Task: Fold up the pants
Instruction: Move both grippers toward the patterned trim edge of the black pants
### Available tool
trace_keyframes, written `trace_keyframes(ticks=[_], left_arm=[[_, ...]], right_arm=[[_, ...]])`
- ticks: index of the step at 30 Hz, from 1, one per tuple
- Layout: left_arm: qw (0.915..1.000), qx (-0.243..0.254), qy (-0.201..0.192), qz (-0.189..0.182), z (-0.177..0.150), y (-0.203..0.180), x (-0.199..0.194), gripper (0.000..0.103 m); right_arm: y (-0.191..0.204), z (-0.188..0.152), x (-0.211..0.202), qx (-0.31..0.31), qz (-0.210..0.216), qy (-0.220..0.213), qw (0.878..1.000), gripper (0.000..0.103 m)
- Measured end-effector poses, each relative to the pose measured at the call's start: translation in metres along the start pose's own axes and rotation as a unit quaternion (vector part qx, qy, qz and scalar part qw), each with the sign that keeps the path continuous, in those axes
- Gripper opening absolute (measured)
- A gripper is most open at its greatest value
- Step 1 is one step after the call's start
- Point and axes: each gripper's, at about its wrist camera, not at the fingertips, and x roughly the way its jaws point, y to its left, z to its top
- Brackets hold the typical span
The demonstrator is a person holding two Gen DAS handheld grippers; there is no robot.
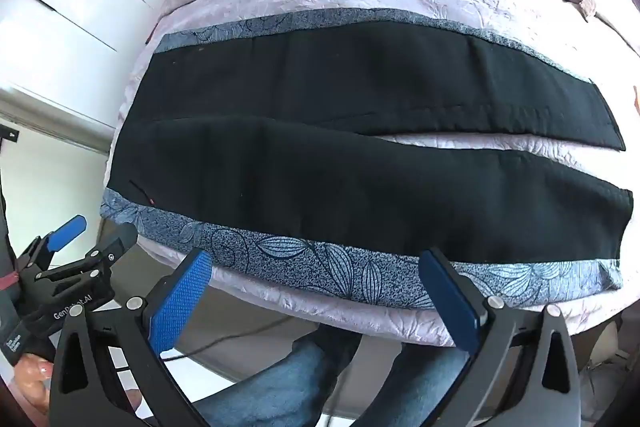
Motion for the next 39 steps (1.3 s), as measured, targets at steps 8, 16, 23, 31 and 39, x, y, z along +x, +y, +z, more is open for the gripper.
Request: trace_keyframes(ticks=[8, 16, 23, 31, 39], left_arm=[[0.9997, 0.012, -0.003, 0.023, -0.001, -0.004, -0.003, 0.103], [0.9997, 0.013, 0.000, 0.023, -0.003, 0.006, 0.000, 0.103], [0.9992, 0.014, -0.011, 0.036, -0.002, 0.018, -0.004, 0.103], [0.9994, -0.013, -0.013, 0.031, -0.008, 0.027, -0.009, 0.103], [0.9991, -0.014, -0.013, 0.037, -0.030, 0.022, -0.020, 0.103]], right_arm=[[0.015, -0.001, 0.007, -0.004, -0.010, 0.008, 1.000, 0.103], [0.029, -0.004, 0.011, -0.014, -0.022, 0.017, 1.000, 0.103], [0.034, -0.003, 0.011, -0.006, -0.027, 0.018, 0.999, 0.103], [0.033, -0.006, 0.002, -0.010, -0.031, 0.006, 0.999, 0.103], [0.026, -0.018, -0.012, -0.007, -0.058, -0.011, 0.998, 0.103]])
